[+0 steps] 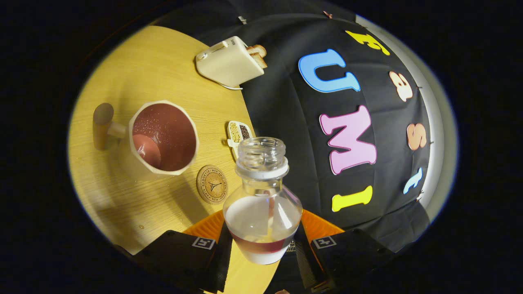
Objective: Take the bottle from table, then pour the juice into the cup, finally place the bottle on the coaster
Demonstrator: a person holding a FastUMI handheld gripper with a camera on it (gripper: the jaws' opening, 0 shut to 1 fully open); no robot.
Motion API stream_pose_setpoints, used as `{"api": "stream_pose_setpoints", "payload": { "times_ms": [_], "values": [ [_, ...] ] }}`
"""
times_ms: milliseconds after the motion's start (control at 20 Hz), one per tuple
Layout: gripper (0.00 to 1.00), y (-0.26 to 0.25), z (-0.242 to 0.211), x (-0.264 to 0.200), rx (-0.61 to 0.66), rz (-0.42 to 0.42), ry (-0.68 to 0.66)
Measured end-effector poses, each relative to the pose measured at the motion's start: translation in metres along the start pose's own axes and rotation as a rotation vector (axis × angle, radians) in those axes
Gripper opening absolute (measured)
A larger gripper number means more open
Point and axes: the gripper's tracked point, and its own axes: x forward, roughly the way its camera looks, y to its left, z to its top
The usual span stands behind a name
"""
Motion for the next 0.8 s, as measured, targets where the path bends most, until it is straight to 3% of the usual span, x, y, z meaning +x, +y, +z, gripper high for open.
{"api": "stream_pose_setpoints", "payload": {
  "times_ms": [800],
  "values": [
    [0.71,0.002,0.014,0.021,-0.380,-0.053,-0.079]
  ]
}}
